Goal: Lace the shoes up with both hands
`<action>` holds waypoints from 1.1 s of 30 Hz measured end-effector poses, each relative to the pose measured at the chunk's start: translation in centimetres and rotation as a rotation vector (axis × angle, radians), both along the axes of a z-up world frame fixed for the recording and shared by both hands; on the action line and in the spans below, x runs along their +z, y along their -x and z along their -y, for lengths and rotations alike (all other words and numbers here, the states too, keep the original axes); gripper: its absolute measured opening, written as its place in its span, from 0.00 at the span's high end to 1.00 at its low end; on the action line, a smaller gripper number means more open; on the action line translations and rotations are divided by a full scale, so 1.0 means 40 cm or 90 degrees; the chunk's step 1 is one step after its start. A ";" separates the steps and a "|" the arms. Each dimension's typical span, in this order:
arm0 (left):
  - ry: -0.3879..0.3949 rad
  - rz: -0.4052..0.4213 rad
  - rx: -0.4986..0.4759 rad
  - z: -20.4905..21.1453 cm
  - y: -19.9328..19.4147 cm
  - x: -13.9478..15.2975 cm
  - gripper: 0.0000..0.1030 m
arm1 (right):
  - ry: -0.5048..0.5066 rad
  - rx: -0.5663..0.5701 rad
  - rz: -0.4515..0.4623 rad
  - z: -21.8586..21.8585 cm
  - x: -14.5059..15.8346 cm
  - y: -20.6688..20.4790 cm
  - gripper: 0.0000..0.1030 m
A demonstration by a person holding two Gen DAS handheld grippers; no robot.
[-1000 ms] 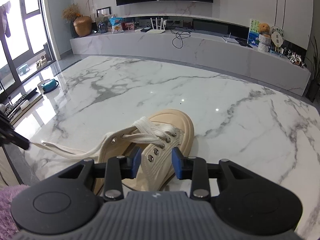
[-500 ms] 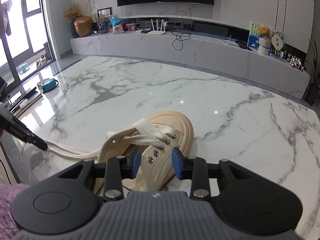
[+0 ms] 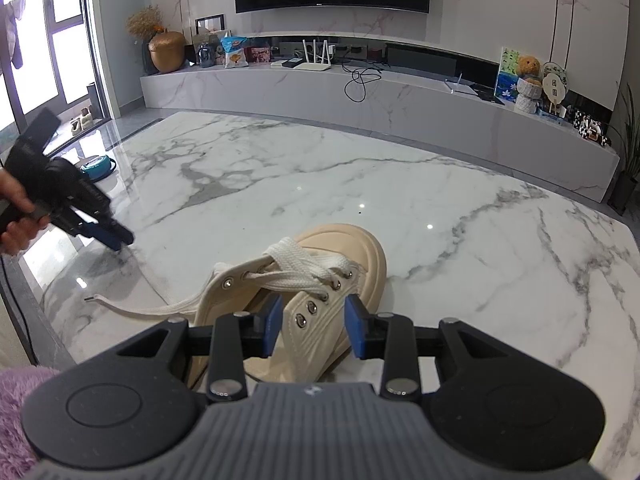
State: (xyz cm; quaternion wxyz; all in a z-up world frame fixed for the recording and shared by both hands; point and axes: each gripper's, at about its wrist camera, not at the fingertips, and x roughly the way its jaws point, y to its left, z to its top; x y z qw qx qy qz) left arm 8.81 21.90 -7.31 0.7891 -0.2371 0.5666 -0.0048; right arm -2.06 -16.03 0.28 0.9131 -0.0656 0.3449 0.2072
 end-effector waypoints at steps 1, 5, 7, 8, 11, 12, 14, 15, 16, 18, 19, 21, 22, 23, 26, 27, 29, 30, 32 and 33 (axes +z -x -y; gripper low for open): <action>-0.012 0.002 0.001 0.012 -0.010 0.001 0.76 | -0.001 -0.001 -0.001 0.001 0.000 -0.001 0.64; -0.085 0.007 -0.027 0.073 -0.039 0.008 0.77 | -0.003 -0.003 -0.002 0.005 0.000 -0.002 0.63; -0.138 0.013 -0.057 0.109 -0.044 0.012 0.80 | -0.003 -0.003 -0.001 0.004 0.000 -0.002 0.63; -0.168 0.017 -0.074 0.127 -0.045 0.014 0.84 | -0.003 -0.003 -0.001 0.004 0.001 -0.002 0.63; -0.246 0.037 -0.115 0.166 -0.042 0.012 0.88 | -0.006 -0.004 0.000 0.006 0.001 -0.002 0.63; -0.261 0.045 -0.126 0.175 -0.041 0.012 0.89 | -0.006 -0.004 0.000 0.007 0.001 -0.002 0.63; -0.274 0.057 -0.150 0.189 -0.039 0.010 0.96 | -0.009 -0.004 -0.001 0.009 0.001 -0.002 0.63; -0.273 0.063 -0.157 0.192 -0.039 0.010 0.97 | -0.010 -0.005 -0.001 0.010 0.001 -0.002 0.63; -0.270 0.068 -0.163 0.193 -0.038 0.010 1.00 | -0.012 -0.006 -0.002 0.011 0.002 -0.002 0.63; -0.259 0.081 -0.170 0.191 -0.035 0.016 1.00 | -0.015 -0.006 -0.003 0.014 0.002 -0.002 0.63; -0.256 0.096 -0.177 0.191 -0.029 0.027 1.00 | -0.017 -0.007 -0.004 0.015 0.003 -0.003 0.63; -0.264 0.135 -0.202 0.197 -0.014 0.058 1.00 | -0.021 -0.008 -0.007 0.018 0.003 -0.004 0.63; -0.275 0.159 -0.218 0.203 -0.004 0.080 1.00 | -0.024 -0.008 -0.009 0.020 0.003 -0.006 0.63; -0.287 0.182 -0.234 0.210 0.006 0.101 1.00 | -0.028 -0.007 -0.011 0.022 0.003 -0.007 0.64; -0.332 0.257 -0.289 0.230 0.044 0.176 1.00 | -0.033 -0.001 -0.017 0.024 0.004 -0.009 0.66; -0.351 0.280 -0.308 0.237 0.059 0.204 1.00 | -0.031 0.004 -0.018 0.022 0.005 -0.009 0.68; -0.386 0.322 -0.340 0.251 0.090 0.258 1.00 | -0.026 0.012 -0.021 0.019 0.006 -0.008 0.68; -0.399 0.340 -0.354 0.257 0.105 0.284 1.00 | -0.023 0.017 -0.022 0.017 0.006 -0.007 0.68; -0.419 0.374 -0.383 0.272 0.136 0.332 1.00 | -0.019 0.029 -0.022 0.012 0.008 -0.002 0.68; -0.427 0.389 -0.399 0.280 0.152 0.353 1.00 | -0.018 0.032 -0.021 0.010 0.009 0.000 0.68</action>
